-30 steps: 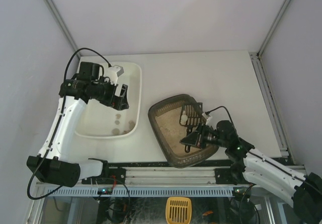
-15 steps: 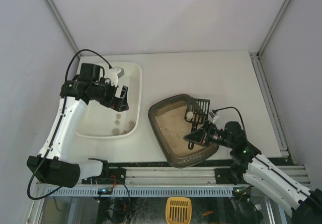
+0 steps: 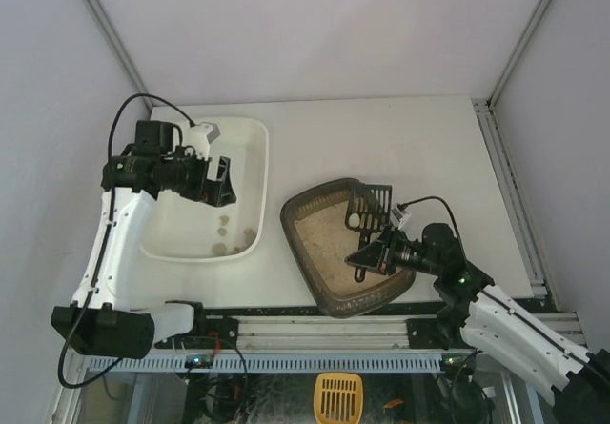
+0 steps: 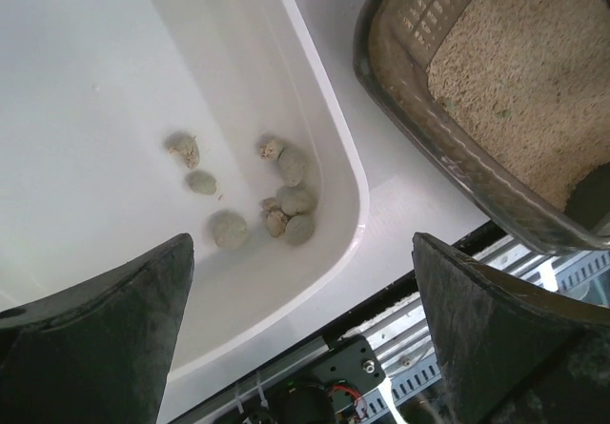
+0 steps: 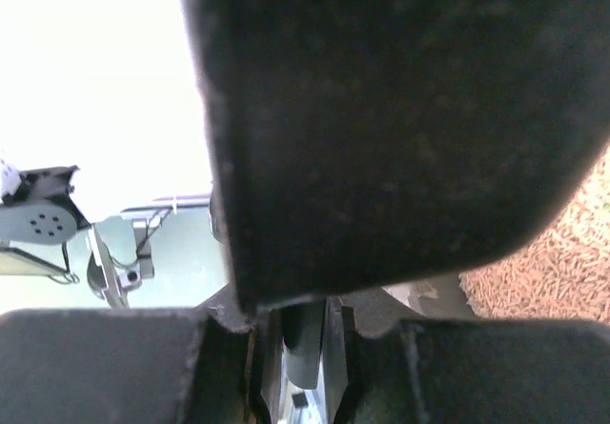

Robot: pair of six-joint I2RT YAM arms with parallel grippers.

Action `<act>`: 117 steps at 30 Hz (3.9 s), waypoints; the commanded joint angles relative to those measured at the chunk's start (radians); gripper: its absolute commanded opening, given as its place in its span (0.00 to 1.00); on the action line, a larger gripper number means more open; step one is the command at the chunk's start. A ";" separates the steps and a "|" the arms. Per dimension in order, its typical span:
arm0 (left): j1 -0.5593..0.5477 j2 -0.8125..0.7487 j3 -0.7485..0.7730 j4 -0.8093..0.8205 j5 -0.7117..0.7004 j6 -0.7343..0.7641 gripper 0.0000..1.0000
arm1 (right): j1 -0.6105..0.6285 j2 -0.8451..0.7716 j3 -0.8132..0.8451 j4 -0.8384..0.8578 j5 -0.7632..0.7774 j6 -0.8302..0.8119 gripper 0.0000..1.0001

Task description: Clean the litter box

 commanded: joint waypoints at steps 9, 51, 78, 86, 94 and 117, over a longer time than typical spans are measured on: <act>0.269 -0.087 -0.073 0.080 0.289 -0.177 1.00 | 0.048 0.021 0.050 0.048 -0.014 -0.045 0.00; 0.360 -0.206 0.372 -0.067 0.023 -0.151 1.00 | 0.225 1.012 0.799 0.193 -0.060 -0.294 0.00; 0.552 -0.254 0.207 0.039 0.098 -0.267 1.00 | 0.525 1.501 1.758 -0.967 0.925 -0.989 0.00; 0.553 -0.240 0.214 0.045 0.116 -0.265 1.00 | 0.608 1.543 1.825 -1.020 1.113 -1.122 0.00; 0.555 -0.241 0.201 0.052 0.079 -0.267 1.00 | 0.616 1.514 1.835 -1.010 1.115 -1.113 0.00; 0.604 -0.273 -0.117 0.239 0.038 -0.315 1.00 | 0.076 0.681 0.824 -0.895 0.229 -0.780 0.00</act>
